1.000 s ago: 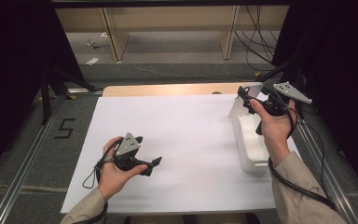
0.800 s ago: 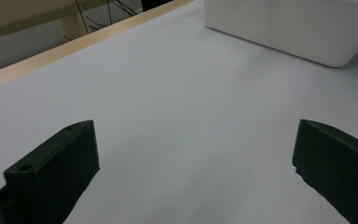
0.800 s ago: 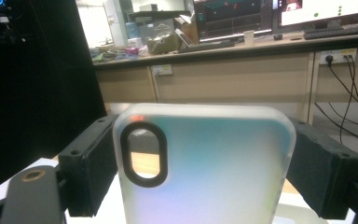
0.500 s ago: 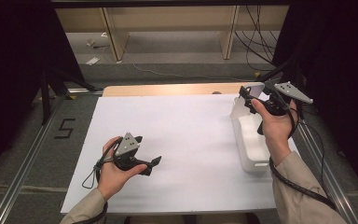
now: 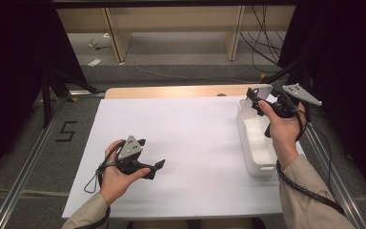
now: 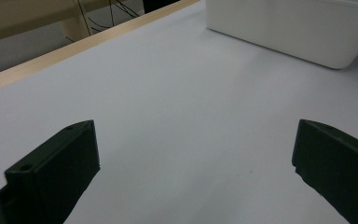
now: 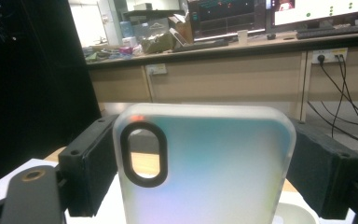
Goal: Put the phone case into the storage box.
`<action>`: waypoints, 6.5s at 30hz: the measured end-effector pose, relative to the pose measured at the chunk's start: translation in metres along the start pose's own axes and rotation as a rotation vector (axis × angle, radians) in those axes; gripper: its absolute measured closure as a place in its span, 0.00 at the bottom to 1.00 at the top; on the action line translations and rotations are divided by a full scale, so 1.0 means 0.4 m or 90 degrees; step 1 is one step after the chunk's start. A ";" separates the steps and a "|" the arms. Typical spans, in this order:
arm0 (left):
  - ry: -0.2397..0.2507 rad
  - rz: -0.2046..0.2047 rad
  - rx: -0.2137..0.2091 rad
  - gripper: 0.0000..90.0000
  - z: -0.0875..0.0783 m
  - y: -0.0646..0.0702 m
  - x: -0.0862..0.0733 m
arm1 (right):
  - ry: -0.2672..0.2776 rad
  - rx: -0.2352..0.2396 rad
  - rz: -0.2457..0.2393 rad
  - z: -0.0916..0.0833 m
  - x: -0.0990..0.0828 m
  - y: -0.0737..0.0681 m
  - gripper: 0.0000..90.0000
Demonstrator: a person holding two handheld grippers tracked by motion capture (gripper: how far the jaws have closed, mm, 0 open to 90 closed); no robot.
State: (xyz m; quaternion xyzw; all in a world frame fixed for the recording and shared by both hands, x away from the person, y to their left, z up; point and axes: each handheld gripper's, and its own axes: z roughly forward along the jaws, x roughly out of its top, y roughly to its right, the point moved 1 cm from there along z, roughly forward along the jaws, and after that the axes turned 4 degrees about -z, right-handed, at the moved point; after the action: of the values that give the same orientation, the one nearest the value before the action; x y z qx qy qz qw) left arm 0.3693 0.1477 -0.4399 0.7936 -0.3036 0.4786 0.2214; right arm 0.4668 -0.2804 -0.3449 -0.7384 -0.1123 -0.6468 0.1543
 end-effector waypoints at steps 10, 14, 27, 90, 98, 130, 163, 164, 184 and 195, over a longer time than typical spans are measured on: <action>0.000 0.000 0.001 0.00 0.000 -0.001 0.000 | -0.002 -0.005 0.005 0.000 -0.003 0.008 0.20; 0.000 0.000 0.001 0.00 0.000 -0.001 0.000 | -0.003 -0.006 0.005 0.000 -0.003 0.010 0.20; 0.001 0.000 0.002 0.00 -0.001 -0.002 0.000 | -0.003 -0.014 0.008 0.001 -0.006 0.019 0.20; 0.002 0.001 0.004 0.00 -0.001 -0.003 0.000 | -0.013 -0.039 0.009 0.003 -0.020 0.052 0.20; 0.002 0.000 0.003 0.00 -0.001 -0.003 0.000 | -0.013 -0.042 0.006 0.003 -0.020 0.055 0.20; 0.002 0.001 0.005 0.00 -0.001 -0.003 -0.001 | -0.013 -0.058 0.008 0.001 -0.021 0.072 0.20; 0.004 0.000 0.007 0.00 0.001 -0.001 -0.002 | -0.030 -0.068 -0.005 0.010 -0.038 0.081 0.20; 0.004 0.000 0.007 0.00 0.001 -0.001 -0.002 | -0.030 -0.067 -0.003 0.010 -0.039 0.080 0.20; 0.009 -0.003 0.015 0.00 0.002 -0.001 -0.002 | -0.037 -0.069 -0.019 0.024 -0.045 0.077 0.20; 0.014 -0.004 0.018 0.00 0.000 -0.002 -0.002 | -0.044 -0.071 -0.026 0.034 -0.040 0.083 0.20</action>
State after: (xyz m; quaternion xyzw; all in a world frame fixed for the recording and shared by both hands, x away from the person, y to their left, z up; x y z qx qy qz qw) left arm 0.3695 0.1485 -0.4406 0.7924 -0.2917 0.4908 0.2148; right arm 0.4892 -0.3057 -0.3651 -0.7655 -0.0961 -0.6290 0.0959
